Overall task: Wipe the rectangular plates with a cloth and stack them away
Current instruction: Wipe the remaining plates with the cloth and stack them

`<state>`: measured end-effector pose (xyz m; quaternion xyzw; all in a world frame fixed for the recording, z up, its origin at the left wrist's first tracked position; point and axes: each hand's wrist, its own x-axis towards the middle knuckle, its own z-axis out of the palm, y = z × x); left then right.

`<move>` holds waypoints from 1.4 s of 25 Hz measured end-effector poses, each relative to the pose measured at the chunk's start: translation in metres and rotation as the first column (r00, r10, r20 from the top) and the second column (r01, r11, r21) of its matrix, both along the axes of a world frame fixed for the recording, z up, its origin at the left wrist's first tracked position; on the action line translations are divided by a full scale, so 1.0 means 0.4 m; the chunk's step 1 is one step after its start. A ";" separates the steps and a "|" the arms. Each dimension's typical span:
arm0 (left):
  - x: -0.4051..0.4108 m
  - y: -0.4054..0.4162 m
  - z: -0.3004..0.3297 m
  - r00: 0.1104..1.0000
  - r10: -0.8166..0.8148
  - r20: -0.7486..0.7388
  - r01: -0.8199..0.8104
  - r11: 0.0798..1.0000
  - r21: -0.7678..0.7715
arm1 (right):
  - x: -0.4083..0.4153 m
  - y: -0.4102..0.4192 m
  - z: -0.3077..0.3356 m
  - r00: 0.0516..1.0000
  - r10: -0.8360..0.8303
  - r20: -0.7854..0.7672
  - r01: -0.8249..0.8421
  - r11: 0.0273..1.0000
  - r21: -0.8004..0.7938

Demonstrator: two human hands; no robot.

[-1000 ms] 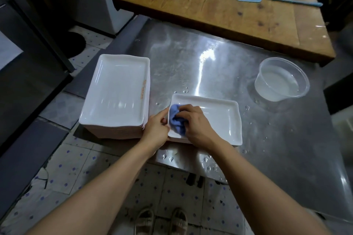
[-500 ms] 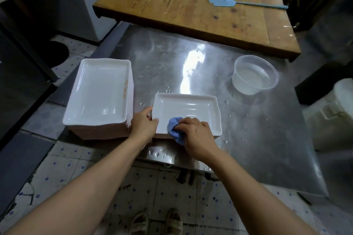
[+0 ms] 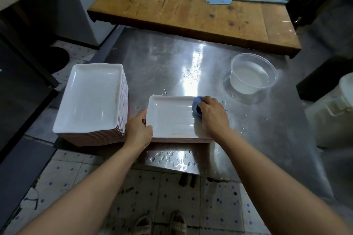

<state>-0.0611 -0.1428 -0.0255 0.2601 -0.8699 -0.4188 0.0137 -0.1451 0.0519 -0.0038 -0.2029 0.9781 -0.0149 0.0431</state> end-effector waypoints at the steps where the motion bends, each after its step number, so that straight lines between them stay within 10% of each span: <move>1: 0.001 0.002 -0.001 1.000 -0.003 0.005 0.003 1.000 -0.018 | -0.005 0.000 -0.002 1.000 0.016 -0.008 -0.016 1.000 0.004; 11: -0.001 0.021 0.013 0.993 -0.017 0.119 0.042 0.977 -0.208 | 0.146 0.069 0.067 0.969 0.194 0.151 -0.199 0.980 0.018; 17: 0.007 0.042 0.044 0.978 -0.015 0.207 0.098 0.913 -0.395 | 0.166 0.121 0.078 0.990 -0.007 0.143 0.031 0.985 -0.170; 21: 0.045 0.091 0.052 0.911 -0.413 -0.001 0.342 0.755 -0.559 | 0.171 0.169 0.095 0.979 -0.165 0.124 0.199 0.912 -0.359; 27: 0.042 0.148 0.058 0.746 -0.622 0.239 0.572 0.413 -0.709 | 0.177 0.166 0.100 0.959 -0.240 0.151 0.283 0.844 -0.455; 35: 0.039 0.127 0.099 0.747 -0.664 -0.029 0.484 0.573 -0.662 | 0.173 0.169 0.134 0.916 -0.391 0.085 0.357 0.704 -0.614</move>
